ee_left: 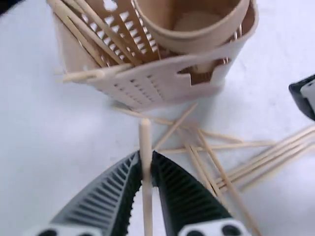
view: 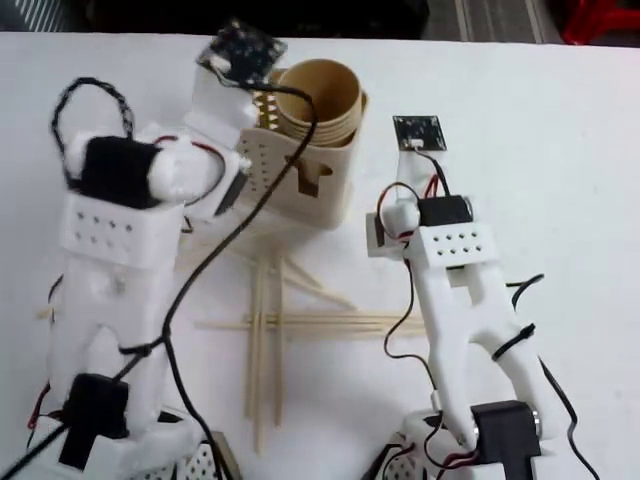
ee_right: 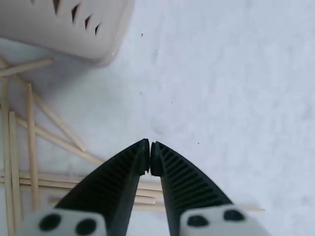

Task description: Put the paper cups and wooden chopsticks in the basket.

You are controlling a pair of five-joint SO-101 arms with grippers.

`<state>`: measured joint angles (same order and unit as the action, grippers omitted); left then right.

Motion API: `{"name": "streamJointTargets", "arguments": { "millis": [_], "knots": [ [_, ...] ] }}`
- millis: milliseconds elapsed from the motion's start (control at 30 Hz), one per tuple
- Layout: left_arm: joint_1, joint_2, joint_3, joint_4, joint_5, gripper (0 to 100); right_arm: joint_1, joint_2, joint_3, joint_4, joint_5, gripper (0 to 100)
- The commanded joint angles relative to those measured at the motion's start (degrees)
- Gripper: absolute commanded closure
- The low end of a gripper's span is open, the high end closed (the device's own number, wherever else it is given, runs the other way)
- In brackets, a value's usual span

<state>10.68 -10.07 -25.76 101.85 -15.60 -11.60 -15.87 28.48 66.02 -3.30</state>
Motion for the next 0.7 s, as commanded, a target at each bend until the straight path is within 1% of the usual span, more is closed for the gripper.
{"name": "streamJointTargets", "arguments": {
  "millis": [0,67,133,300,467,667],
  "knots": [
    [0.04,-0.4,-11.78,-1.32,-0.7,98,0.48,-1.27,-0.26,-0.66,-0.35,98.1],
    [0.04,-0.22,-16.44,-3.96,-0.62,98,0.48,-1.27,-0.26,-0.66,-0.35,98.1],
    [0.04,-0.22,-18.73,-8.26,-0.44,98,0.48,-1.27,-0.26,-0.66,-0.35,98.1],
    [0.04,-0.04,-18.73,-23.47,-0.35,98,0.48,-1.27,-0.26,-0.66,-0.35,98.1],
    [0.04,-0.13,-12.22,-43.08,-0.26,98,0.4,-1.27,-0.26,-0.66,-0.26,98.1],
    [0.13,-0.13,2.29,-65.93,-0.18,98,0.4,-1.27,-0.26,-0.66,-0.18,98.1]
  ]
}}
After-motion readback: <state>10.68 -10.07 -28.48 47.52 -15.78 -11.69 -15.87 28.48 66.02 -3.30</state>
